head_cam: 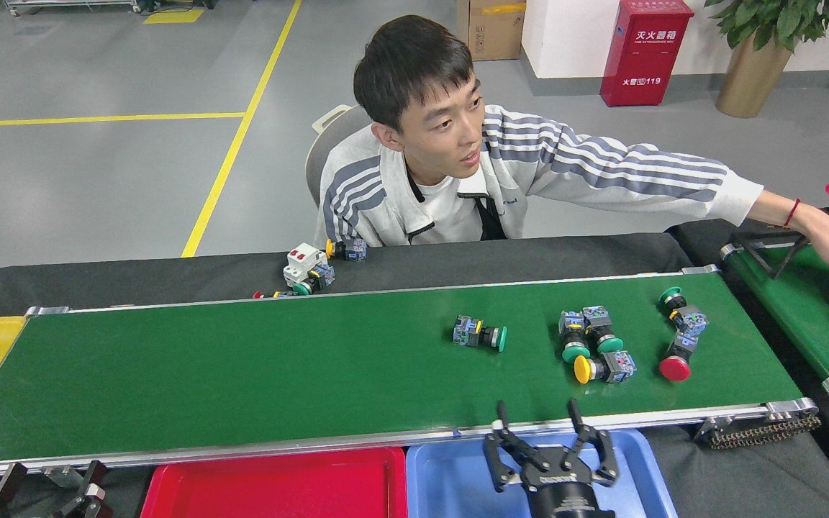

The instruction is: Pick switch part from conveyor to tray

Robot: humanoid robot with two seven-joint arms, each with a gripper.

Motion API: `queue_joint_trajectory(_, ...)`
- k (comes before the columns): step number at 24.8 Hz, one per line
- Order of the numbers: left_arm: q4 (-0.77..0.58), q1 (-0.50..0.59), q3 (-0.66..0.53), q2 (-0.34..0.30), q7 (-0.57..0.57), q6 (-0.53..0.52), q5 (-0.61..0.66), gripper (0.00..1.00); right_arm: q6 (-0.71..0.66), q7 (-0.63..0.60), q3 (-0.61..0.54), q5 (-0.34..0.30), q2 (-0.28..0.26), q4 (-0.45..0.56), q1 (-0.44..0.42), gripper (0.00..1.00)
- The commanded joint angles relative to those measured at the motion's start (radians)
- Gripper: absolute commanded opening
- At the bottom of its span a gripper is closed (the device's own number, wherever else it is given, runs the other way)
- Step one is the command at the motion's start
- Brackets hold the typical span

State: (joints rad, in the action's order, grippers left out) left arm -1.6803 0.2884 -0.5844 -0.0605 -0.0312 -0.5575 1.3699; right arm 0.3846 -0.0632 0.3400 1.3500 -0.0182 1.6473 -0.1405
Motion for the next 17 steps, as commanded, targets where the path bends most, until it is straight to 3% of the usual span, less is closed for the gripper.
queue_joint_trajectory(1,-0.013,-0.002,-0.006,-0.012,-0.007,-0.001,-0.005,1.00,0.010,0.003,-0.022,-0.008,0.001,0.016,0.009,0.99)
queue_joint_trajectory(9,-0.013,-0.003,0.000,-0.015,-0.009,-0.002,-0.005,1.00,0.013,0.143,-0.001,-0.005,0.006,-0.069,0.159,0.99)
queue_joint_trajectory(17,-0.013,-0.003,0.000,-0.018,-0.009,-0.004,-0.005,1.00,0.014,0.166,0.047,-0.002,0.040,-0.193,0.268,0.99)
